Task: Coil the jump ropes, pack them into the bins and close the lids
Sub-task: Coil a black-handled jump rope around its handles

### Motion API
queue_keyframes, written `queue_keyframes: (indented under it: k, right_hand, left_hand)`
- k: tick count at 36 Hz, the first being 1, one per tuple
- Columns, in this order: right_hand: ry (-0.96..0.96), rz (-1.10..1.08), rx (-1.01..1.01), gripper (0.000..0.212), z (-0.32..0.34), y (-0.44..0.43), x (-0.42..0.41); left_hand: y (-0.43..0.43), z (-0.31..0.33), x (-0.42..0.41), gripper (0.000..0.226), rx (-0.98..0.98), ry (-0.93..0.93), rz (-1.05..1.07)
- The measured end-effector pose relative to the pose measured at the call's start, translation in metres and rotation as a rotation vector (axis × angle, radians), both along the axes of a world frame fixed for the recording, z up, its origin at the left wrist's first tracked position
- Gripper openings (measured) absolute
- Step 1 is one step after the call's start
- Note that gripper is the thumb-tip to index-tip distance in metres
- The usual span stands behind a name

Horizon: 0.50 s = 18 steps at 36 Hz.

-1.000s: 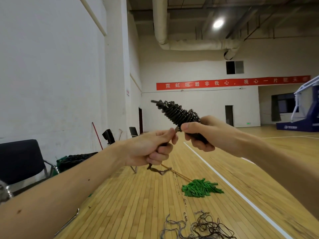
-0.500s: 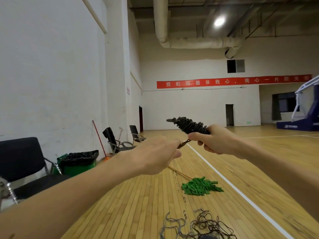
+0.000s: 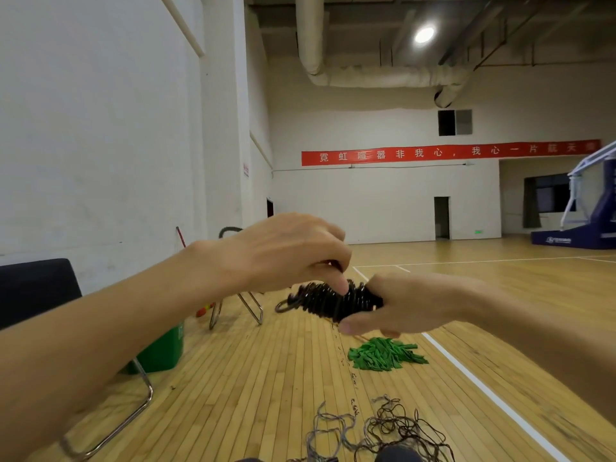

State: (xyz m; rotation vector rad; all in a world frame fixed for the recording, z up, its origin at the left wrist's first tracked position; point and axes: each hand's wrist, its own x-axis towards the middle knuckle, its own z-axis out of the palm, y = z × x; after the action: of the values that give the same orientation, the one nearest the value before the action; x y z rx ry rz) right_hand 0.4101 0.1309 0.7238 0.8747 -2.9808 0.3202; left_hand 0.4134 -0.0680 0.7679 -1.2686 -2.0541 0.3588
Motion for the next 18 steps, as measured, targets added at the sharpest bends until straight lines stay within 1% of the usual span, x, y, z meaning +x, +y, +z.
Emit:
queue_keyframes:
  k: [2,4,8,12,16,18]
  right_hand:
    - [0.010,0.044,0.024,0.035,-0.004,-0.006,0.006]
    - [0.065,0.048,0.052,0.037,-0.006,-0.009,0.010]
    - [0.103,0.068,-0.009,0.040,-0.006,-0.011,0.010]
    - [0.151,0.065,-0.110,0.067,-0.007,-0.015,0.012]
    - [0.190,0.058,-0.154,0.070,-0.007,-0.018,0.017]
    - [0.208,0.080,-0.176,0.076,-0.006,-0.019,0.019]
  left_hand:
    - [0.000,0.003,0.000,0.041,0.028,-0.094,0.015]
    - [-0.002,0.003,0.000,0.045,0.068,-0.178,0.003]
    - [-0.003,0.003,-0.001,0.043,0.202,-0.295,0.016]
    - [-0.003,0.006,-0.002,0.038,0.371,-0.469,-0.014]
    - [-0.008,0.006,-0.007,0.037,0.430,-0.615,-0.058]
    - [-0.011,0.006,-0.008,0.033,0.467,-0.737,-0.067]
